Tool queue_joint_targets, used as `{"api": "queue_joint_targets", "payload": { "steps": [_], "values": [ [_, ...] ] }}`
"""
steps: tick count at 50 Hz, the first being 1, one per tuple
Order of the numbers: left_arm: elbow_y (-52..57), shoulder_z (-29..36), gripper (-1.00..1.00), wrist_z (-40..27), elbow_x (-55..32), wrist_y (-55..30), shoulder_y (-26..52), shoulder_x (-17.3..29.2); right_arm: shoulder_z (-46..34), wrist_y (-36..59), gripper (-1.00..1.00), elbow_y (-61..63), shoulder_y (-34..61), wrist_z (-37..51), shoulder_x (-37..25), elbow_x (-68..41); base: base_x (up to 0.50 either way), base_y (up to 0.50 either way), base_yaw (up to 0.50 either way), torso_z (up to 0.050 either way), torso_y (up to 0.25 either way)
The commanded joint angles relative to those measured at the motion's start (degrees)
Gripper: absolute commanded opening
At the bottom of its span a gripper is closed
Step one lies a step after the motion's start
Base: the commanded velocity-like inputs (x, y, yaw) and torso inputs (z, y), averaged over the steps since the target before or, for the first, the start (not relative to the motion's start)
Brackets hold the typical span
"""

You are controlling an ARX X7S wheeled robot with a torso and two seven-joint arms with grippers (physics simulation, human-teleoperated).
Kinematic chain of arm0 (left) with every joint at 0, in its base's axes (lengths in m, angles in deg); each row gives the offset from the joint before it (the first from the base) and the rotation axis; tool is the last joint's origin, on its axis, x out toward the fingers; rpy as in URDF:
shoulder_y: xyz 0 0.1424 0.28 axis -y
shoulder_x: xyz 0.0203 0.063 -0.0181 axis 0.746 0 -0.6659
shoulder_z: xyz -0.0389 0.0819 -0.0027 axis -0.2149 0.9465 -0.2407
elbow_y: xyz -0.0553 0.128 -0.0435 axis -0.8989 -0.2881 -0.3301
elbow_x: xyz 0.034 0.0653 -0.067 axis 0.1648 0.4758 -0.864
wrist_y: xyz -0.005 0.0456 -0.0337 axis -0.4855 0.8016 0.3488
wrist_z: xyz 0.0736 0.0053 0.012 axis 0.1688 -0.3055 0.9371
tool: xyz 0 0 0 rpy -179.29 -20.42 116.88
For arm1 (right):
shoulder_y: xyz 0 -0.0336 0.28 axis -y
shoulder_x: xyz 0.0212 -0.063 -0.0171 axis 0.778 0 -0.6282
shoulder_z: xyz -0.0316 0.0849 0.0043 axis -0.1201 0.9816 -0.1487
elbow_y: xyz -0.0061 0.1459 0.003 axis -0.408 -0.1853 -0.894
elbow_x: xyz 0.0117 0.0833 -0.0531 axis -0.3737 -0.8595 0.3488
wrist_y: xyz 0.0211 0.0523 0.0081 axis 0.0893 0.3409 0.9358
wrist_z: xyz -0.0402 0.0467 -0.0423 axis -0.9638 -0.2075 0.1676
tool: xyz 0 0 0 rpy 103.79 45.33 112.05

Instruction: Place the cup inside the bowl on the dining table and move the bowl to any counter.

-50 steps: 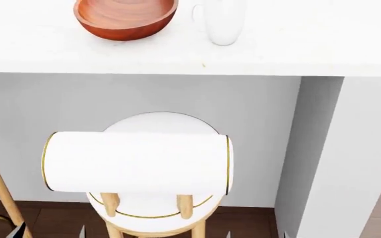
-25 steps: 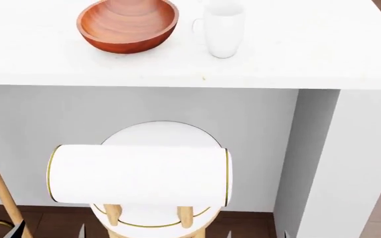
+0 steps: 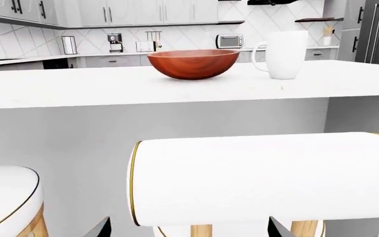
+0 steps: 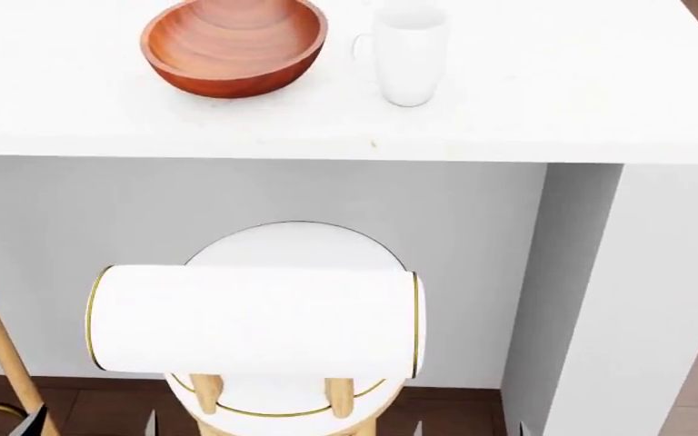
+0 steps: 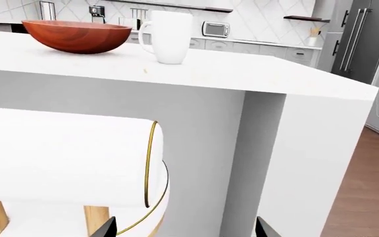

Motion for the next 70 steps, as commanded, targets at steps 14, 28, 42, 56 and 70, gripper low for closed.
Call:
{"api": "queue_joint_targets", "payload": {
  "steps": [14, 28, 42, 56, 70],
  "values": [
    [21.09, -4.34, 1.0, 2.0, 0.96, -20.27, -0.43, -1.77, 5.04, 15.35, 1.0, 21.35, 0.99, -3.12, 2.61, 2.66, 0.0, 0.0, 0.0, 0.0, 0.0],
    [38.32, -9.38, 1.0, 3.89, -5.54, -53.98, 18.65, 4.97, 12.33, 53.59, 1.0, 45.35, 19.4, -7.7, -5.63, -2.51, 0.0, 0.0, 0.0, 0.0, 0.0],
    [40.78, -18.19, 1.0, 6.74, -11.48, -70.71, 34.17, 9.42, 21.6, 71.61, 1.0, 51.63, 31.03, -12.27, -10.87, -7.21, 0.03, 0.0, 0.0, 0.0, 0.0],
    [42.08, -18.38, 1.0, 7.87, -12.62, -73.5, 34.38, 11.88, 24.87, 75.92, 1.0, 54.9, 29.86, -14.19, -13.61, -8.2, 0.45, 0.13, 0.0, 0.0, 0.0],
    [42.3, -17.37, 1.0, 7.36, -12.7, -73.61, 33.94, 12.11, 28.48, 81.06, 1.0, 57.36, 31.77, -16.29, -14.65, -10.14, 0.49, 0.22, 0.0, 0.0, 0.0]
  ]
}}
